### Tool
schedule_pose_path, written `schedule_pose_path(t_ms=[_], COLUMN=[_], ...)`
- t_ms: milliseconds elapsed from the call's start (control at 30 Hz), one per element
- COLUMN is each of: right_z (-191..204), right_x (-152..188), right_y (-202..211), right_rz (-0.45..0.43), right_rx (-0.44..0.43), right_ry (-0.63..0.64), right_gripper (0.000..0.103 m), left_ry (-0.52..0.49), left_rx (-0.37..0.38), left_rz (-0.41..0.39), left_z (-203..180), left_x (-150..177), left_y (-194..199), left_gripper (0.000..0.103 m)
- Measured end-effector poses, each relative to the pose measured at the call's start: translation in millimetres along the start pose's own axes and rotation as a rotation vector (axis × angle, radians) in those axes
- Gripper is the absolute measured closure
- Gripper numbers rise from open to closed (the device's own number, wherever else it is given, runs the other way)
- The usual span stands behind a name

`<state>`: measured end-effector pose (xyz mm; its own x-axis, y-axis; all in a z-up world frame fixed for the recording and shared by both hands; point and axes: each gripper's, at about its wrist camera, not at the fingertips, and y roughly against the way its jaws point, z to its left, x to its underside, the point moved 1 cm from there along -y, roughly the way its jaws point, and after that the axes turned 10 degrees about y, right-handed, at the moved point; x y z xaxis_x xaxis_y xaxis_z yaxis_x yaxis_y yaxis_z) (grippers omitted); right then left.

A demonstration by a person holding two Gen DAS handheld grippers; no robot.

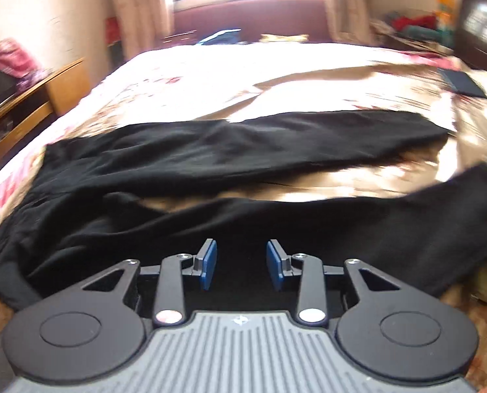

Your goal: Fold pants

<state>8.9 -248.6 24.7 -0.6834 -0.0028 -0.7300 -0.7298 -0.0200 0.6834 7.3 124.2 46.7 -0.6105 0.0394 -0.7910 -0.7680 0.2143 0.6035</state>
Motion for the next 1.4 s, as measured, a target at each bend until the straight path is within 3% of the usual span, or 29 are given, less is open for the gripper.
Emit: schedule_pose_path(t_ms=[133,200,300,433,533,600,700,800,933,1067,1267,1400], right_z=[-108,-144,-188,-207,-212,-213,-218,-216,-220,-210,-178,-127], right_x=[24,31,40,42,47,49,51,51,61,64,47,25], right_y=[13,13,6,-14,-22,-16,9,36,29,16,69,100], right_rz=[-0.045,-0.066,-0.102,-0.126,-0.158,-0.201,-0.259,-0.295,-0.206,-0.083,-0.122,-0.132], right_rx=[0.176,0.215,0.193,0.148,0.138,0.115,0.059,0.103,0.197,0.27,0.382,0.347], right_ry=[-0.262,-0.363,-0.478,-0.547,-0.584,-0.589,-0.613,-0.569,-0.54,-0.489,-0.396,-0.259], right_gripper=[0.064,0.062,0.062,0.062,0.065,0.099,0.099,0.099,0.099,0.092,0.087,0.087], left_ry=[-0.049,-0.062,-0.13,-0.197,-0.198,-0.197,-0.196,-0.186,-0.181,-0.182,-0.111,-0.056], left_rx=[0.161,0.231,0.318,0.35,0.333,0.316,0.301,0.294,0.288,0.259,0.249,0.278], left_rz=[0.062,0.095,0.121,0.143,0.175,0.194,0.198,0.182,0.167,0.218,0.178,0.077], left_z=[-79,-116,-170,-203,-205,-203,-200,-199,-193,-181,-143,-116], left_x=[-1,-2,-6,-7,-5,-3,-1,-1,5,22,29,16], left_y=[-37,-53,-66,-70,-74,-78,-76,-74,-79,-91,-72,-47], left_gripper=[0.053,0.053,0.053,0.053,0.053,0.053,0.053,0.052,0.047,0.047,0.047,0.045])
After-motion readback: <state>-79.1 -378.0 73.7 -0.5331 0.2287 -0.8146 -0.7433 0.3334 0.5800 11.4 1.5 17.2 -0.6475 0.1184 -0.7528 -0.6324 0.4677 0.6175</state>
